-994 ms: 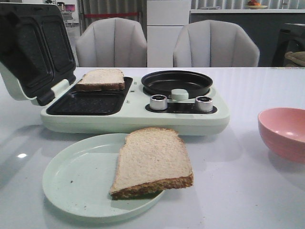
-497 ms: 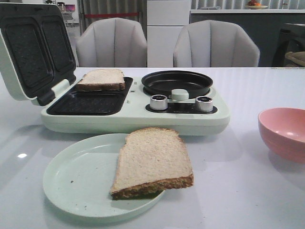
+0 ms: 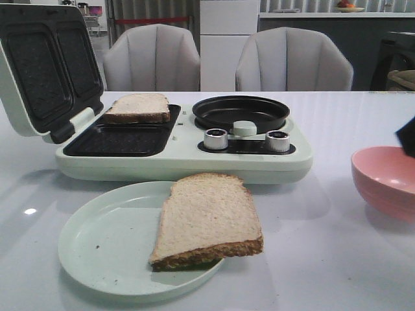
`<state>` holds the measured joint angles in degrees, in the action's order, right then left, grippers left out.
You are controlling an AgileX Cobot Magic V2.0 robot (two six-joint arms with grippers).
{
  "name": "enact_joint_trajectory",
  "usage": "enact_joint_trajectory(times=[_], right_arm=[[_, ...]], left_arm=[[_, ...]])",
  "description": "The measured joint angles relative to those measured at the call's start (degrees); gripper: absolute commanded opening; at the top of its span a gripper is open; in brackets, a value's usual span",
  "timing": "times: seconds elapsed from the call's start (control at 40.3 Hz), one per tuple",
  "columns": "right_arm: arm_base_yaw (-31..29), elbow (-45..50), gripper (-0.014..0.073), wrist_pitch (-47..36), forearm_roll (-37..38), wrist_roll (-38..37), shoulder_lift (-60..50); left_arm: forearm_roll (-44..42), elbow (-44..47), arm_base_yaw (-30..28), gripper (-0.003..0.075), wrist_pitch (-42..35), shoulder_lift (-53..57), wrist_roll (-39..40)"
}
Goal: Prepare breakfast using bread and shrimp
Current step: 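Reach the right gripper down and grasp the remaining bread slice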
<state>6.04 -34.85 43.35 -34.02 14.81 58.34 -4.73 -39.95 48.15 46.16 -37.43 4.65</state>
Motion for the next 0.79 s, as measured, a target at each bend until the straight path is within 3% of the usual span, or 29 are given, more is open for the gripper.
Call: enact_joint_trajectory(times=[0.323, 0.795], right_arm=[[11.5, -1.9, 0.0507, -9.7, -15.5, 7.7, 18.1], [14.8, -15.8, 0.0504, -11.4, -17.9, 8.7, 38.6]], left_arm=[[-0.1, 0.0, 0.0, 0.0499, -0.3, 0.0, -0.1], [-0.1, 0.0, 0.0, 0.0499, -0.4, 0.0, -0.1]])
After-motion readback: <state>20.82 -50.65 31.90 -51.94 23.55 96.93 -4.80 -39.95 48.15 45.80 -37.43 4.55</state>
